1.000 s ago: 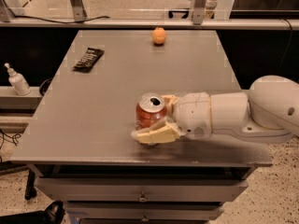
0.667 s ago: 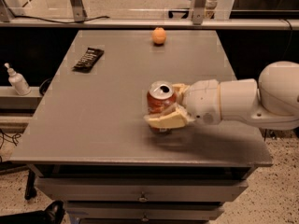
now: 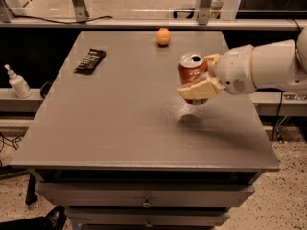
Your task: Move coke can near orange
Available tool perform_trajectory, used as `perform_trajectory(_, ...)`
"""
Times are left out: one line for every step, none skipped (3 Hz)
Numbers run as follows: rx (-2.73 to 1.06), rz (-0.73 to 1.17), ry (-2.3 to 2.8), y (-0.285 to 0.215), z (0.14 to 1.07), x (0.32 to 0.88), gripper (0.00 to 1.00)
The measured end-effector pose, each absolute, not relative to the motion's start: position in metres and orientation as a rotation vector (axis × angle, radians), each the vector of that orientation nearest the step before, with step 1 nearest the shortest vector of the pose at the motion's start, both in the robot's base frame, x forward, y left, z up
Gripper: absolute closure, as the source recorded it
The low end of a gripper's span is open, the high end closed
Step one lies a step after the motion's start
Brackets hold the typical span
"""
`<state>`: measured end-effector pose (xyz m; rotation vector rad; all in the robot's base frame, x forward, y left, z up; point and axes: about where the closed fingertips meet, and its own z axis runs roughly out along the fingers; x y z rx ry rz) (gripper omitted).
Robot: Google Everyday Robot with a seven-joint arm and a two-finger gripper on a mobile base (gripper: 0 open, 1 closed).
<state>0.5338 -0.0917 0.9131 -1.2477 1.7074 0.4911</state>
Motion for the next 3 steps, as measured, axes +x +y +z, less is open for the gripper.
perform_trajectory(-1.243, 0.498, 1.712, -0.092, 0.911, 0.532, 1.00)
perform_trajectory(-1.208, 0.486, 1.692, -0.096, 0.916, 0.536, 1.00)
perform_trajectory(-1.143, 0.466, 1.643, -0.106, 0.922, 0.571, 1.00)
